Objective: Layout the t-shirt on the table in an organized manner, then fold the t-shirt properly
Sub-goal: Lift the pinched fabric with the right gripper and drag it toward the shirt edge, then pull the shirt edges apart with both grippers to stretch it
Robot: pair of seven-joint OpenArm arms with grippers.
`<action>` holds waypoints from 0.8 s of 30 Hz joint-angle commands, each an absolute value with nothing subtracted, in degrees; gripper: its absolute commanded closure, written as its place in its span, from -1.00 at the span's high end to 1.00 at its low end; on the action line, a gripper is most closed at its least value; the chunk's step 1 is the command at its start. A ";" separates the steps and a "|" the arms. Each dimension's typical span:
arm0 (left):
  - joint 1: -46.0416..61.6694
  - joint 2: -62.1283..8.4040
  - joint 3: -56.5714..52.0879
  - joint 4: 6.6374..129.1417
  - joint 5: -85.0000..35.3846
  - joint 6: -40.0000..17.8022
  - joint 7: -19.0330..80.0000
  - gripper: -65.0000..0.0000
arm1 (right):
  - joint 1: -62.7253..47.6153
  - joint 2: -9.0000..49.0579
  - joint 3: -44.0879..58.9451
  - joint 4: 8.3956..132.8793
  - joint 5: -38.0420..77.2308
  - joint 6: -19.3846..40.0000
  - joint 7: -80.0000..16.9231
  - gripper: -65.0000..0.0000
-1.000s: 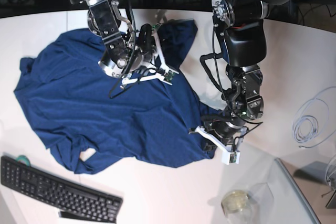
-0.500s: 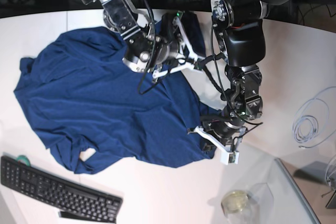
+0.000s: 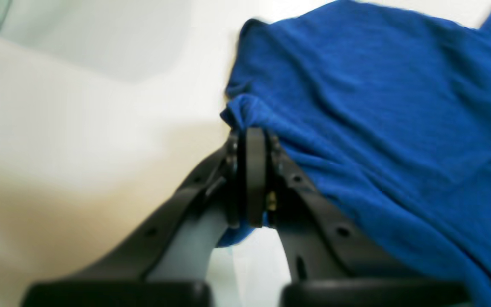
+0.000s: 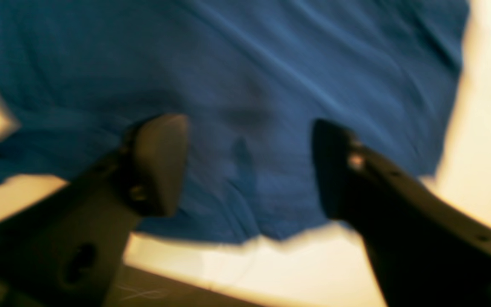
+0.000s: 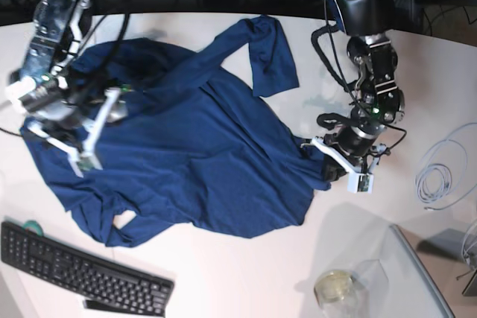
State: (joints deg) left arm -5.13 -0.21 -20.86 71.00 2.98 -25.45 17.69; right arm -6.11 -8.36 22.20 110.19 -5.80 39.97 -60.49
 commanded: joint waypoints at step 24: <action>2.86 -3.30 -26.77 76.44 -8.92 -25.63 16.57 -1.00 | -2.95 -5.85 55.16 84.70 11.74 35.21 -54.55 0.42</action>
